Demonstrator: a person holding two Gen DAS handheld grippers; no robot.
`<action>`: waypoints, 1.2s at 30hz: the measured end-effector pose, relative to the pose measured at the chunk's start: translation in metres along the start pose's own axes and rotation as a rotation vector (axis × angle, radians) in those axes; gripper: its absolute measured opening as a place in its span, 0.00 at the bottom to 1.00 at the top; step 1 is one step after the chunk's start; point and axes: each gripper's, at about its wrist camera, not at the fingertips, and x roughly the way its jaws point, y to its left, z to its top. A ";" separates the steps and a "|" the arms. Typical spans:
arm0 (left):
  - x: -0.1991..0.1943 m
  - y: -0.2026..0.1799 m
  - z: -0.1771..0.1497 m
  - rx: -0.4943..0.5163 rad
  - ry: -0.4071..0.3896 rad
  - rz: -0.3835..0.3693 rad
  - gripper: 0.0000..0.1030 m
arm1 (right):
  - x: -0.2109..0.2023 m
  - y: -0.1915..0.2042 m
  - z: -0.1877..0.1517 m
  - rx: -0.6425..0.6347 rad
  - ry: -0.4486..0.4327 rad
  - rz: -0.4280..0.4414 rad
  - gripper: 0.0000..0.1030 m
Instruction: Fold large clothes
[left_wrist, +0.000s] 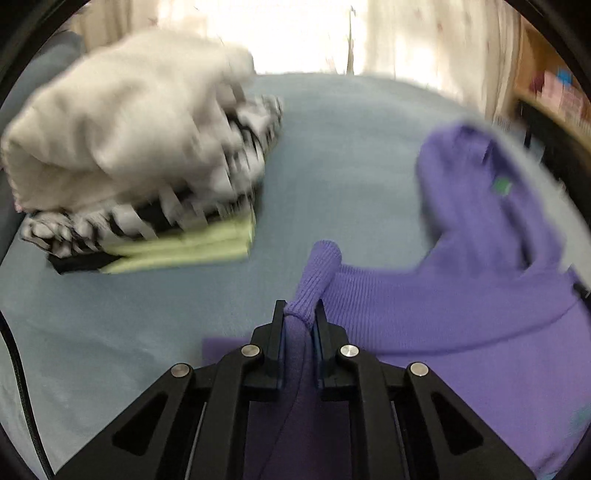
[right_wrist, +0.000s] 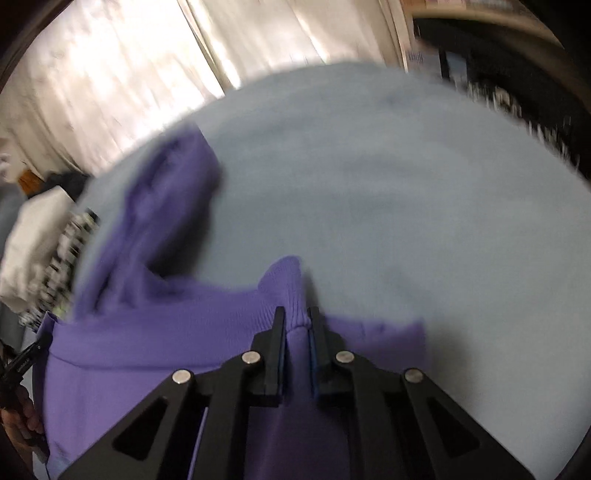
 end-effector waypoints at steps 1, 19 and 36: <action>0.002 0.003 -0.002 -0.015 -0.005 -0.013 0.10 | -0.001 -0.004 -0.002 0.016 -0.008 0.012 0.09; -0.068 -0.048 -0.009 0.027 -0.083 -0.022 0.21 | -0.040 0.130 -0.048 -0.192 0.011 0.121 0.19; -0.066 -0.016 -0.025 0.028 0.053 0.053 0.23 | -0.082 0.021 -0.045 -0.076 0.011 -0.043 0.18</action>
